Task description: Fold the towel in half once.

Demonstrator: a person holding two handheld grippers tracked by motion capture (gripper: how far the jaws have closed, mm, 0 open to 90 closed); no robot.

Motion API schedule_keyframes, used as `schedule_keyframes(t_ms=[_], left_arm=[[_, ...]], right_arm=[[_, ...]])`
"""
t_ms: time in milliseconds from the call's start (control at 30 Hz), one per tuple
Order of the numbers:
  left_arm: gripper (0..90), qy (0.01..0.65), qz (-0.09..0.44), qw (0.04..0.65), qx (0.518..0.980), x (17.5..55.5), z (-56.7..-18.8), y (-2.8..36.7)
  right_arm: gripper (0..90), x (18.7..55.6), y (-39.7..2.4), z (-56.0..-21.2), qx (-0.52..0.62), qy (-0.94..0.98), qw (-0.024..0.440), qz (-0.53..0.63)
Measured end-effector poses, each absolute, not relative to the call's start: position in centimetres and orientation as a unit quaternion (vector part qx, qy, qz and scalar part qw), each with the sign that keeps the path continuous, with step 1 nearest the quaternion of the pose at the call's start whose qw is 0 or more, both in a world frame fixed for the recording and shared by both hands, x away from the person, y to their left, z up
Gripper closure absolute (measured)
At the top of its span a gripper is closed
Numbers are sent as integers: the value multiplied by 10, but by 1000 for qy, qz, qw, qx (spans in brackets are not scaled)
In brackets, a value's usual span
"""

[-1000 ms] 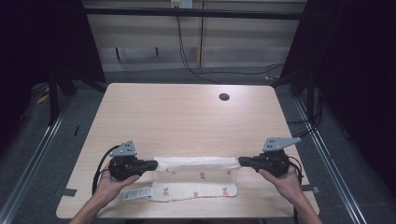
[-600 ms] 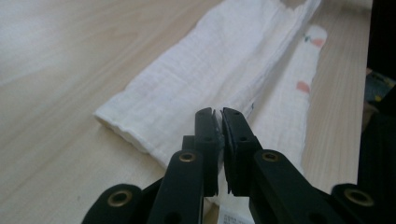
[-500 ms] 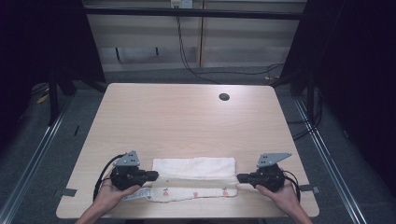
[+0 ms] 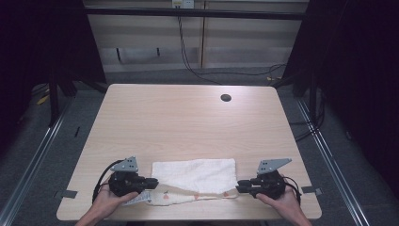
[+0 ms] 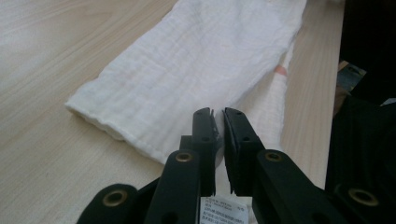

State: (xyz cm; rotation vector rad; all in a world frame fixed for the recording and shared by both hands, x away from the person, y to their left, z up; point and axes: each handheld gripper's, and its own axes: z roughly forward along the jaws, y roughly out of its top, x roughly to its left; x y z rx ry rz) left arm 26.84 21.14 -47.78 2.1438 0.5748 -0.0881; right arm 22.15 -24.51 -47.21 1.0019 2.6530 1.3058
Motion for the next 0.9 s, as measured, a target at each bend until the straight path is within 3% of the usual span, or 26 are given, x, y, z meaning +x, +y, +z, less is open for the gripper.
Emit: schedule_keyframes(t_ms=[367, 600, 900], left_arm=[[755, 231, -40, 477, 847, 270, -471, 218], [703, 261, -9, 416, 871, 288, -484, 207], [612, 262, 3, 391, 882, 287, -494, 193]], right_arm=[[618, 226, -242, -464, 316, 844, 10, 434], [538, 241, -238, -469, 345, 844, 45, 407], [490, 287, -227, -485, 378, 842, 79, 377]])
